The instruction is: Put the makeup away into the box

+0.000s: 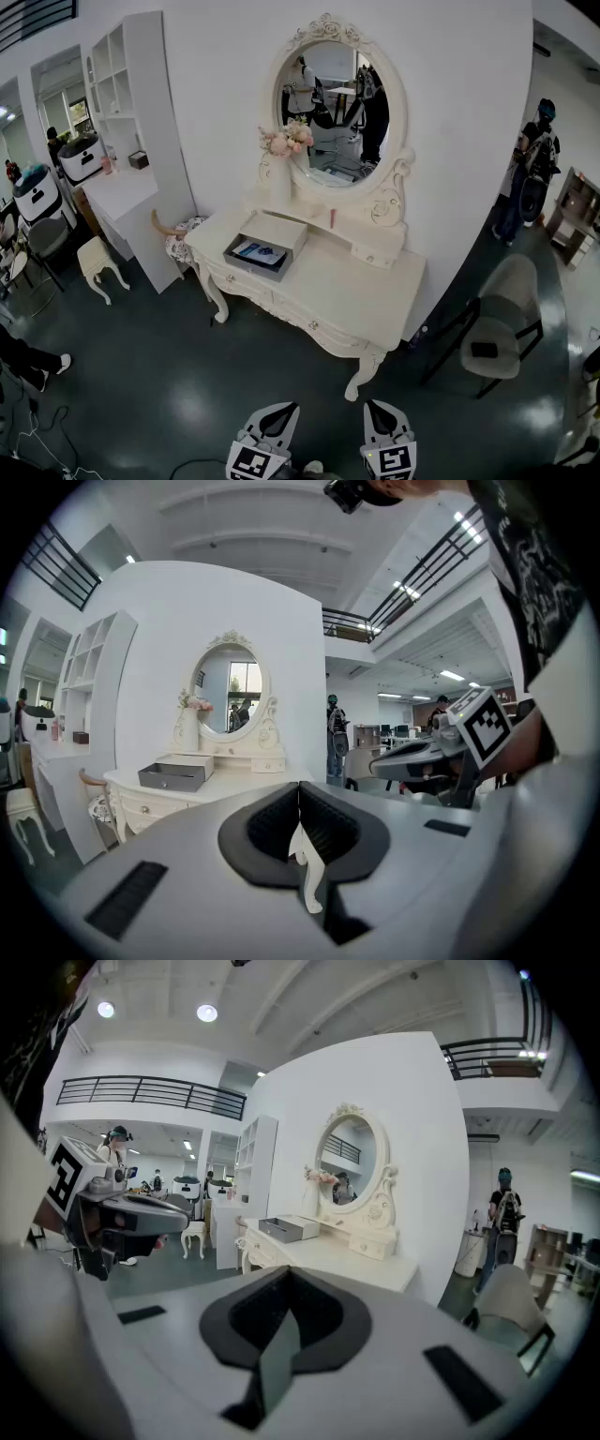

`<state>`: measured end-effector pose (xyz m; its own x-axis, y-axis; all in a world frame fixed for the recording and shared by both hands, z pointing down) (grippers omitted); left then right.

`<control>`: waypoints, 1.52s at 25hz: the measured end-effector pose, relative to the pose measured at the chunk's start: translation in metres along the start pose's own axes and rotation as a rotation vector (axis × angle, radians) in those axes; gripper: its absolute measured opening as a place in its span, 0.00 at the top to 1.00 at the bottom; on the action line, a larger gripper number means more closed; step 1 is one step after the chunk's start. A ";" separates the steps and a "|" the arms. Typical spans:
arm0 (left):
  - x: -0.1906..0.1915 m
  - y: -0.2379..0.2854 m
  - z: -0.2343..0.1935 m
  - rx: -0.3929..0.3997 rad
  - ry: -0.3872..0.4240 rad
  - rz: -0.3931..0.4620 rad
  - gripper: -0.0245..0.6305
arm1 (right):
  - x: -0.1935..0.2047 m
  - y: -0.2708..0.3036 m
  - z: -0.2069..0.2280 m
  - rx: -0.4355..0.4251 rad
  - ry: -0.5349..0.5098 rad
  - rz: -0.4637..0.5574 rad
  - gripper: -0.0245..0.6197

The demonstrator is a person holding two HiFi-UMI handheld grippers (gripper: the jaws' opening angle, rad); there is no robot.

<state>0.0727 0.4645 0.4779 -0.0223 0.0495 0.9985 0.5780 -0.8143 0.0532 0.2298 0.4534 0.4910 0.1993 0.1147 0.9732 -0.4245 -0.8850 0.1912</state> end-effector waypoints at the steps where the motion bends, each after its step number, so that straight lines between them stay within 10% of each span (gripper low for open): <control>1: -0.002 0.001 0.001 0.002 0.000 0.006 0.94 | 0.000 0.000 0.001 0.001 0.000 0.003 0.95; 38: -0.025 0.105 -0.116 0.042 0.017 0.073 0.94 | -0.031 0.135 0.036 0.029 -0.031 0.036 0.95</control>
<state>0.0396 0.3107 0.4596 0.0076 -0.0186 0.9998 0.6119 -0.7907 -0.0194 0.1986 0.3141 0.4825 0.2121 0.0691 0.9748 -0.4063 -0.9010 0.1523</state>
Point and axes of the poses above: the fingertips, and each gripper's own axes: y forward along the fingers, z to its right, x out of its underside, the point moved 1 cm from there along -y, backward along the fingers, and after that the axes turned 7 degrees about z, right-handed, at the moved point
